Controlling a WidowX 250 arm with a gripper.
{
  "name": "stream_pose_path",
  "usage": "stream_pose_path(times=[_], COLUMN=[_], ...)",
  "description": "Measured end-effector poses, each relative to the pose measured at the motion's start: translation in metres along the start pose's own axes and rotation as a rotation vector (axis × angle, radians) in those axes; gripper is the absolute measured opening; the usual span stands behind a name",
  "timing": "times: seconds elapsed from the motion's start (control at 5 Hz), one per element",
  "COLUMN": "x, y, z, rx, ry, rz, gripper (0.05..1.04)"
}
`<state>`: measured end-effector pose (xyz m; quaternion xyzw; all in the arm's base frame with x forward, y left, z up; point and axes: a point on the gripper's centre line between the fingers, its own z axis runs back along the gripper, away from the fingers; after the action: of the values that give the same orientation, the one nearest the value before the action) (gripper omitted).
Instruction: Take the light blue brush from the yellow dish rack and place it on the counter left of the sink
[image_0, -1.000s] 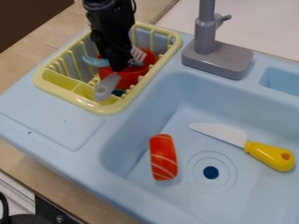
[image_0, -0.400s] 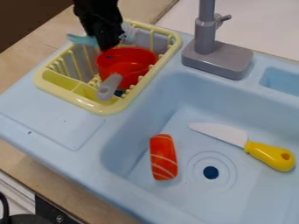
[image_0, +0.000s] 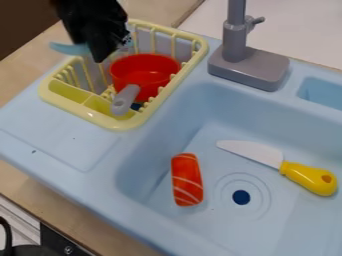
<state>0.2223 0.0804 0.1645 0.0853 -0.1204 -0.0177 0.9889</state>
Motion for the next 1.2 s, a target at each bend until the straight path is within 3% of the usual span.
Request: stream_pose_path(times=[0.2, 0.4, 0.6, 1.0, 1.2], x=[-0.027, -0.048, -0.054, -0.061, -0.06], y=[-0.001, 0.002, 0.005, -0.003, -0.005], z=[0.001, 0.0, -0.001, -0.023, -0.031], rx=[0.01, 0.057, 0.141, 0.226, 0.219], ry=[-0.002, -0.02, -0.012, 0.123, 0.171], rz=[0.182, 0.431, 0.641, 1.084, 1.179], gripper=[0.321, 0.321, 0.322, 0.321, 0.321])
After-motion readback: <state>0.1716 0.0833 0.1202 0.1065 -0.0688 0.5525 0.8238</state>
